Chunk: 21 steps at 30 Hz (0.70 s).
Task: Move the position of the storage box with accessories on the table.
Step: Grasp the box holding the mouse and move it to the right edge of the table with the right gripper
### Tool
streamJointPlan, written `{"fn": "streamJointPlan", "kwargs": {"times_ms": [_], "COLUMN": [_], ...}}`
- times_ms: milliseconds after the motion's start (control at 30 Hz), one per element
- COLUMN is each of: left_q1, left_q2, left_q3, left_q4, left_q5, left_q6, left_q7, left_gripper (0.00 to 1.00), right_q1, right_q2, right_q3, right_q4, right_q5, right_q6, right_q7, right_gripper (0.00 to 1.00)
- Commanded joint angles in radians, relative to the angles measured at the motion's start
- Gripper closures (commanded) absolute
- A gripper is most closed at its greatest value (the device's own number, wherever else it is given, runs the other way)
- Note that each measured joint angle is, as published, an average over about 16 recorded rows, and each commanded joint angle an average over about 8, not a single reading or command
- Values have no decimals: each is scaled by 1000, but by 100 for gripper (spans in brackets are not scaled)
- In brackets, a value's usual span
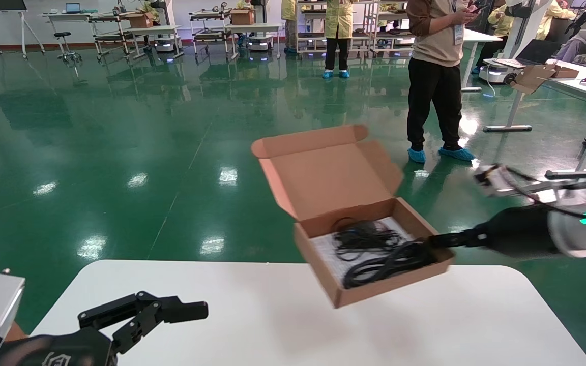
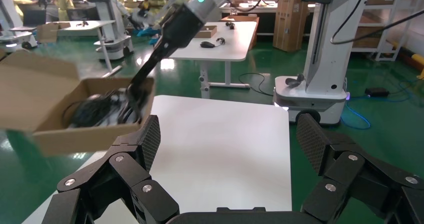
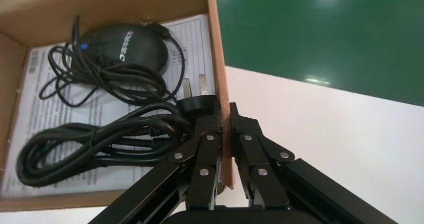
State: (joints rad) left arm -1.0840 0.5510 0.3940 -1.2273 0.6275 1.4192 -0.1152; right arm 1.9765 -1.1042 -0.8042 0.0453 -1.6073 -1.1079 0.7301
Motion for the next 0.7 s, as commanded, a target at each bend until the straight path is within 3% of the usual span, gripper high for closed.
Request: {"fn": "streamJointPlan", "kwargs": {"times_ms": [33, 367, 700], "left_q1": [0, 0, 0], "left_q2": [0, 0, 0], "left_q3": [0, 0, 0], "left_q4": [0, 0, 0], "left_q5": [0, 0, 0], "left_q6": [0, 0, 0], "left_q7": [0, 0, 0], "left_gripper": [0, 0, 0], "right_q1": [23, 80, 72], "right_q2": [22, 130, 221], "right_q3": [-6, -28, -40], "right_q4": [-3, -29, -51], "right_q5": [-9, -44, -62], "right_q6": [-8, 14, 92], "right_q7": [-8, -47, -81], "right_gripper": [100, 100, 100]}}
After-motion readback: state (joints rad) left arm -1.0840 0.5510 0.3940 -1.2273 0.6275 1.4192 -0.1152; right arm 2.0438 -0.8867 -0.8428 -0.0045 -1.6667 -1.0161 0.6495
